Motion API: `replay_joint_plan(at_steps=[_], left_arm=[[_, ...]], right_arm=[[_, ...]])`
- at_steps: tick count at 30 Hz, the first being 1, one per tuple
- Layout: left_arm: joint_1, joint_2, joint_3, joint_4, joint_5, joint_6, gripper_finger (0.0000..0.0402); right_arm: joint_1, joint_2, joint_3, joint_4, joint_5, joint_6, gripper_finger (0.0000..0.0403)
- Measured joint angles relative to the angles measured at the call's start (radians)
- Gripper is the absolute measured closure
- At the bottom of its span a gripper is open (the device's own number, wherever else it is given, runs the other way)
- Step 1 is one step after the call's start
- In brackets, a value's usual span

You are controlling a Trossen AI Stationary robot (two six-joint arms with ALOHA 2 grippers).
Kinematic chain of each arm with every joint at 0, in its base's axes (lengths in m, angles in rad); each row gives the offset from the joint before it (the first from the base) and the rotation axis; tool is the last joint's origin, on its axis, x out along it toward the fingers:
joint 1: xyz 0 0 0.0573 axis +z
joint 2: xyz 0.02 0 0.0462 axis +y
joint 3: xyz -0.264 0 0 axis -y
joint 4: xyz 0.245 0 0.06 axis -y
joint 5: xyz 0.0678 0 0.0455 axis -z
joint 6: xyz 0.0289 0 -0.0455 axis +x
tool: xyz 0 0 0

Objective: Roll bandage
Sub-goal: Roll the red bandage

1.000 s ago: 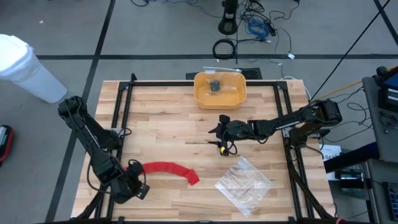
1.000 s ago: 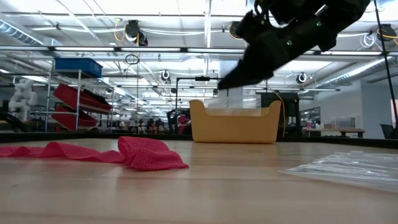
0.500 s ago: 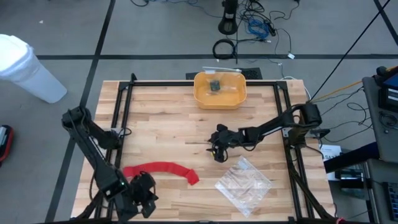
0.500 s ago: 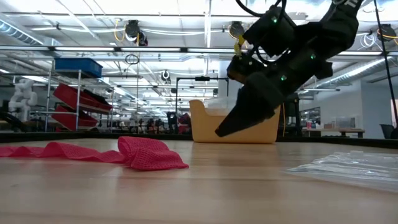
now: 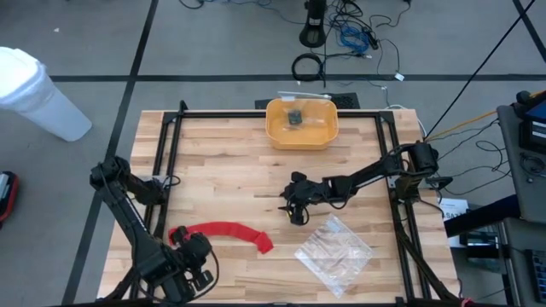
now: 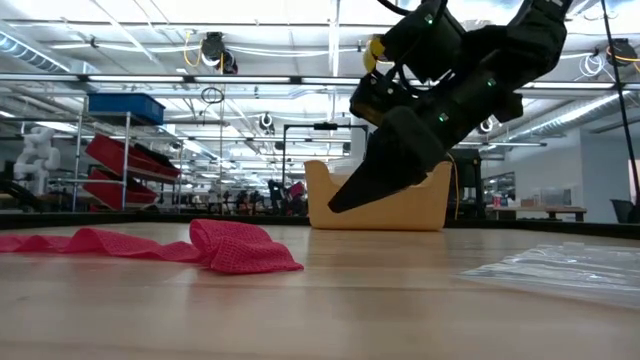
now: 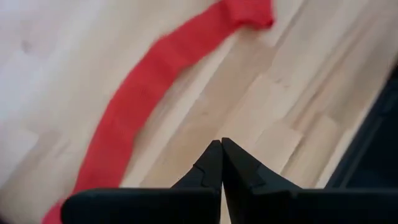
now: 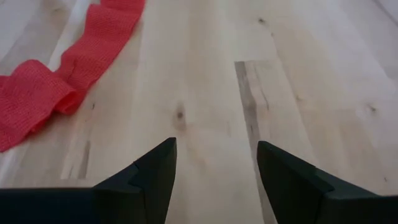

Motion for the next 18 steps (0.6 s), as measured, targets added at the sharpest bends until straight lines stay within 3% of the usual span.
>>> replay_joint_plan(at_steps=[8,14,18], left_arm=[[-0.015,0.006,0.0,-0.01,0.268,-0.128,0.0393],[-0.055,0.006,0.0,-0.102,0.288,-0.231,0.0389],[-0.075,0.02,0.0,-0.146,0.289,-0.248,0.0357]], right_arm=[[0.0,0.0,0.0,-0.003,0.0,-0.051,0.0193],[0.0,0.0,0.0,0.011,0.001,-0.087,0.0193],[-0.003,-0.001,0.0,0.011,0.001,-0.099,0.0193]])
